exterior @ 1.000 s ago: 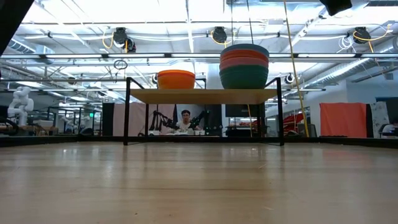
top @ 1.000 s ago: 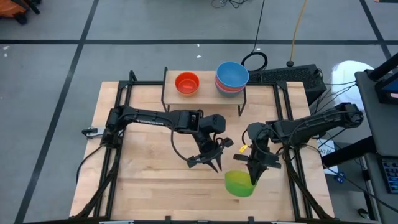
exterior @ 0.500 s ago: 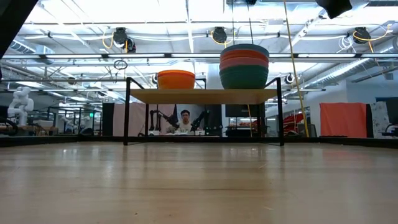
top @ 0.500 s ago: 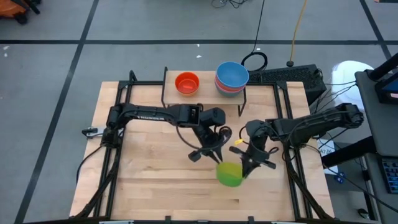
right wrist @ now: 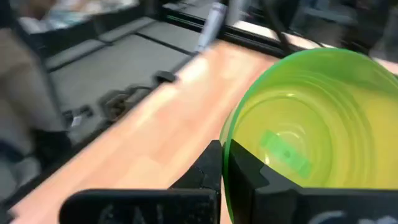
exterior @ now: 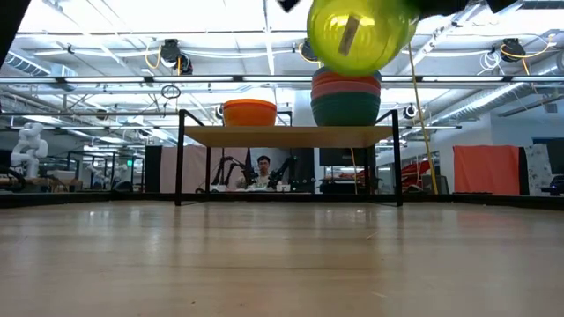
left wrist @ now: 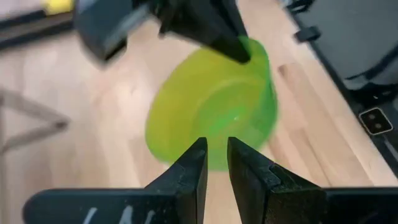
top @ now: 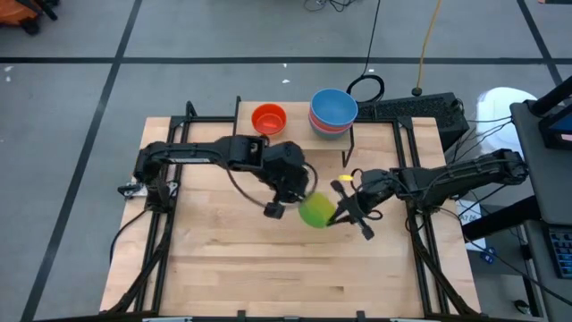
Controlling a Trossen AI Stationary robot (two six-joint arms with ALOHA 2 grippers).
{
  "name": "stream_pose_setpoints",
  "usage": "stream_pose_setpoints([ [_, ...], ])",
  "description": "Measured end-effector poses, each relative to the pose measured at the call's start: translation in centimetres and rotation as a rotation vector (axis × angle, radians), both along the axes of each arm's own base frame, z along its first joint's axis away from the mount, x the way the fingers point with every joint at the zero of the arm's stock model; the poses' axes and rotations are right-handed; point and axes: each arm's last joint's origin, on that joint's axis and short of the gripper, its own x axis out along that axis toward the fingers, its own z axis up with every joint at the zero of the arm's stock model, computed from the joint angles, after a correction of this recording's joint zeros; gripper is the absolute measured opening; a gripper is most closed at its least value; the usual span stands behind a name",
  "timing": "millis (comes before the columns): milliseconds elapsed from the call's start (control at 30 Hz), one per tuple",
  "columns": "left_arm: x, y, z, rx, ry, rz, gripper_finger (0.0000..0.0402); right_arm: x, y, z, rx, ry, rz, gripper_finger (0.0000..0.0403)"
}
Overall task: Place and stack bowls onto a shelf
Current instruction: Stack the transparent green bowl on top of the transparent orange bowl on the shelf
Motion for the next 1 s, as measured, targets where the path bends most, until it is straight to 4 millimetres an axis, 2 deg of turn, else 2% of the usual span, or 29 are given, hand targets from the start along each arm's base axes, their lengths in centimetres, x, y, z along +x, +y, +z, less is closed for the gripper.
stream_pose_setpoints([
  [167, -2.6, 0.5, 1.6, 0.051, 0.073, 0.205, 0.0067, 0.3, -0.4, 0.3, -0.006, -0.011, -0.159, 0.0],
  [267, -3.6, 0.8, 1.8, 0.083, 0.123, 0.292, 0.0067, 0.5, -0.7, 1.2, -0.026, -0.034, -0.256, 0.0],
  [500, -5.2, 0.9, 1.4, 0.088, 0.275, 0.413, 0.0067, 1.4, -1.5, 5.3, -0.067, -0.121, -0.324, 0.0],
  [767, -5.9, 0.8, 1.2, 0.101, 0.338, 0.499, 0.0067, 4.0, -3.4, 8.9, -0.178, -0.031, -0.425, 0.0],
  [900, -6.2, 0.9, 1.4, 0.143, 0.325, 0.571, 0.0067, 5.4, -4.5, 9.1, -0.151, 0.058, -0.474, 0.0],
  [1000, -6.5, 0.8, 1.8, 0.131, 0.307, 0.619, 0.0067, 5.8, -4.7, 8.5, -0.136, 0.139, -0.495, 0.0],
])
